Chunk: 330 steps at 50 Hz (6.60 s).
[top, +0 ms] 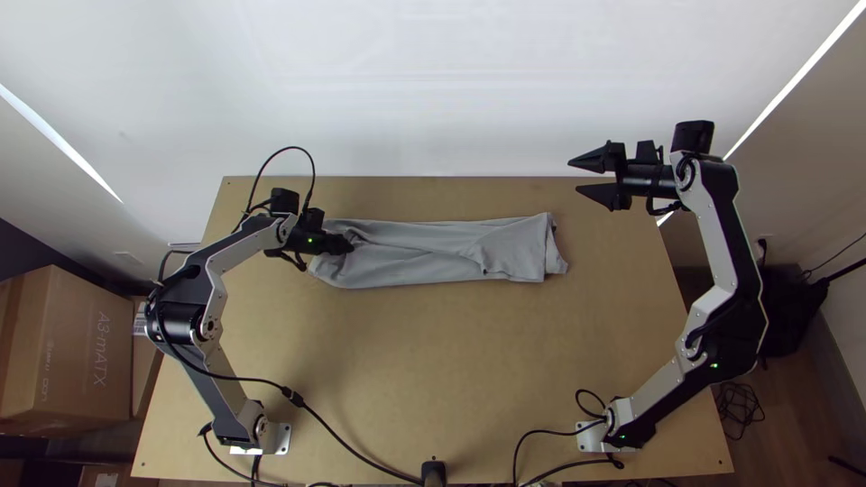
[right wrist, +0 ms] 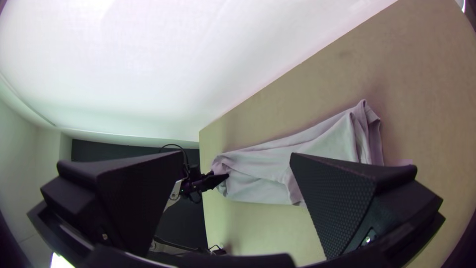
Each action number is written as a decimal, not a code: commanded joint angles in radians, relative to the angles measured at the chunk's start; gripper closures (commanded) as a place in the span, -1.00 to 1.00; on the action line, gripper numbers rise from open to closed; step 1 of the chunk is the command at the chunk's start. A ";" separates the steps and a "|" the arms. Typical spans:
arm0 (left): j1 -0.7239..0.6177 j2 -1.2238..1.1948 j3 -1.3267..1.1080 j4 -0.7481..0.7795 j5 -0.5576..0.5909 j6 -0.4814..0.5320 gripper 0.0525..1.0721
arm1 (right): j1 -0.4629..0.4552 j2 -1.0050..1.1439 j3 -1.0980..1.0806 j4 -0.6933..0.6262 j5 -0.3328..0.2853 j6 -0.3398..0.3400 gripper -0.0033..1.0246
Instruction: Fold the t-shirt
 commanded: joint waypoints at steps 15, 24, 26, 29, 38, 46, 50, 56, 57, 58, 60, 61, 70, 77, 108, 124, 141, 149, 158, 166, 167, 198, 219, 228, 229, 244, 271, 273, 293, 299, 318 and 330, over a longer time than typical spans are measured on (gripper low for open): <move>0.311 -0.091 -0.125 -0.022 0.005 0.088 0.95 | -0.021 -0.055 -0.088 -0.003 -0.011 -0.046 -0.93; 0.477 -0.145 -0.128 -0.126 0.022 0.205 0.95 | -0.046 -0.062 -0.108 -0.003 -0.010 -0.064 -0.93; 0.498 -0.162 -0.117 -0.165 0.023 0.226 0.95 | -0.047 -0.063 -0.113 -0.003 -0.008 -0.068 -0.93; 0.513 -0.196 -0.102 -0.218 0.026 0.251 0.95 | -0.047 -0.068 -0.119 -0.003 -0.008 -0.071 -0.93; 0.426 -0.311 -0.047 -0.346 0.065 0.219 0.95 | -0.032 -0.074 -0.136 -0.003 -0.005 -0.069 -0.93; 0.230 -0.363 0.019 -0.346 0.068 0.102 0.95 | -0.011 -0.082 -0.148 -0.003 0.006 -0.069 -0.93; 0.133 -0.349 0.070 -0.346 0.066 0.048 0.95 | -0.006 -0.085 -0.156 -0.002 0.007 -0.069 -0.93; -0.007 -0.297 0.160 -0.333 0.046 -0.022 0.95 | -0.001 -0.089 -0.169 0.000 0.014 -0.071 -0.93; -0.025 -0.286 0.180 -0.332 0.039 -0.036 0.95 | -0.001 -0.091 -0.171 0.001 0.014 -0.071 -0.93; -0.042 -0.271 0.200 -0.330 0.036 -0.047 0.95 | -0.001 -0.091 -0.173 0.001 0.015 -0.071 -0.93; -0.077 -0.242 0.235 -0.330 0.033 -0.067 0.95 | -0.001 -0.094 -0.177 0.001 0.015 -0.071 -0.93; -0.094 -0.228 0.251 -0.330 0.028 -0.073 0.95 | -0.001 -0.095 -0.180 0.003 0.015 -0.071 -0.93; -0.220 -0.104 0.384 -0.327 -0.010 -0.133 0.95 | 0.009 -0.108 -0.200 0.008 0.018 -0.071 -0.93; -0.290 -0.018 0.472 -0.323 -0.035 -0.168 0.95 | 0.017 -0.117 -0.214 0.011 0.027 -0.071 -0.93; -0.533 0.295 0.890 -0.398 -0.070 -0.245 -0.92 | 0.058 -0.144 -0.340 0.060 0.052 -0.077 -0.93; -0.540 0.197 0.946 -0.042 -0.096 -0.400 -0.92 | 0.243 -0.108 -0.533 0.228 0.168 -0.071 -0.93; -0.312 -0.010 0.878 -0.206 -0.104 -0.344 -0.92 | 0.299 0.053 -0.429 0.302 0.195 -0.133 -0.93; -0.209 -0.121 0.872 -0.293 -0.104 -0.315 -0.92 | 0.305 0.181 -0.335 0.302 0.205 -0.170 -0.93; -0.114 -0.242 0.831 -0.336 -0.112 -0.263 -0.92 | 0.319 0.287 -0.248 0.304 0.218 -0.187 -0.93; -0.036 -0.331 0.761 -0.318 -0.184 -0.229 -0.92 | 0.336 0.340 -0.205 0.304 0.219 -0.195 -0.93; -0.023 -0.338 0.754 -0.318 -0.184 -0.229 -0.92 | 0.339 0.346 -0.200 0.304 0.221 -0.195 -0.93; 0.204 -0.512 0.622 -0.323 -0.176 -0.203 -0.92 | 0.557 0.535 0.002 0.265 0.219 -0.187 -0.59; 0.225 -0.522 0.603 -0.320 -0.170 -0.203 -0.92 | 0.376 0.488 -0.047 0.252 0.214 -0.195 0.95; 0.217 -0.521 0.597 -0.317 -0.168 -0.206 -0.92 | 0.200 0.429 -0.111 0.253 0.214 -0.215 0.95; 0.216 -0.521 0.596 -0.315 -0.168 -0.206 -0.92 | 0.177 0.425 -0.117 0.253 0.214 -0.219 0.95; 0.194 -0.522 0.585 -0.306 -0.165 -0.217 -0.92 | -0.156 0.379 -0.166 0.264 0.236 -0.218 0.95; 0.155 -0.549 0.551 -0.295 -0.165 -0.225 -0.92 | -0.383 0.098 -0.261 0.296 0.431 -0.287 -0.93; 0.159 -0.552 0.551 -0.293 -0.165 -0.223 -0.92 | -0.386 0.050 -0.254 0.307 0.478 -0.290 -0.93; 0.185 -0.648 0.465 -0.186 -0.167 -0.219 -0.92 | -0.412 -0.305 -0.162 0.336 0.624 -0.342 -0.93; 0.207 -0.726 0.361 -0.080 -0.182 -0.217 -0.92 | -0.420 -0.421 -0.143 0.360 0.632 -0.339 -0.93; 0.273 -1.108 -0.193 0.352 -0.326 -0.140 -0.92 | -0.446 -0.921 -0.496 0.807 0.638 -0.287 -0.93; 0.250 -1.349 -0.573 0.575 -0.444 -0.058 -0.92 | -0.431 -1.267 -0.953 1.173 0.636 -0.308 -0.93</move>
